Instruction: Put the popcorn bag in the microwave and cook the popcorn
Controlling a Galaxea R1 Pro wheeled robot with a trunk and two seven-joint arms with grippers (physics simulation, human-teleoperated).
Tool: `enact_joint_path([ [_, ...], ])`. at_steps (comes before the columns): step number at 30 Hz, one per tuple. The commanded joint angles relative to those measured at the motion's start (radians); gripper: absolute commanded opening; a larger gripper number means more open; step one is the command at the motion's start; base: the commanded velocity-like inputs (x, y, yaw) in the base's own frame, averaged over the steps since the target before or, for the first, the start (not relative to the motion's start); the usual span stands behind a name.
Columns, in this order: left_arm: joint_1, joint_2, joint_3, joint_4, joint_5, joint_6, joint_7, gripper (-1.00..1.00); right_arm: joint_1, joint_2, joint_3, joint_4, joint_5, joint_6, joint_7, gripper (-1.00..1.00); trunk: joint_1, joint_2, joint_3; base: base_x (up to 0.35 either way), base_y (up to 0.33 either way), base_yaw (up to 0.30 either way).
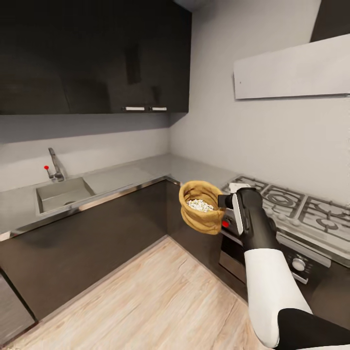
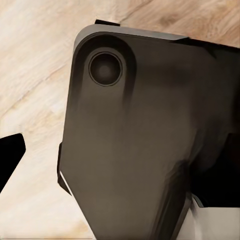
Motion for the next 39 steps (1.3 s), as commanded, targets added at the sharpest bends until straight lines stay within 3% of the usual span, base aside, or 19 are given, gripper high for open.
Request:
enact_joint_path([
  [1, 0.0, 0.0, 0.002, -0.001, 0.005, -0.001, 0.001, 1.0, -0.001, 0.001, -0.002, -0.001, 0.001, 0.003, 0.0, -1.0, -0.001, -0.001, -0.001, -0.348, 0.0, 0.0],
  [39, 0.0, -0.002, 0.002, -0.001, 0.005, -0.001, 0.0, 1.0, -0.001, 0.001, -0.002, 0.017, -0.002, 0.003, 0.0, -1.0, -0.001, -0.001, -0.001, -0.348, 0.0, 0.0],
])
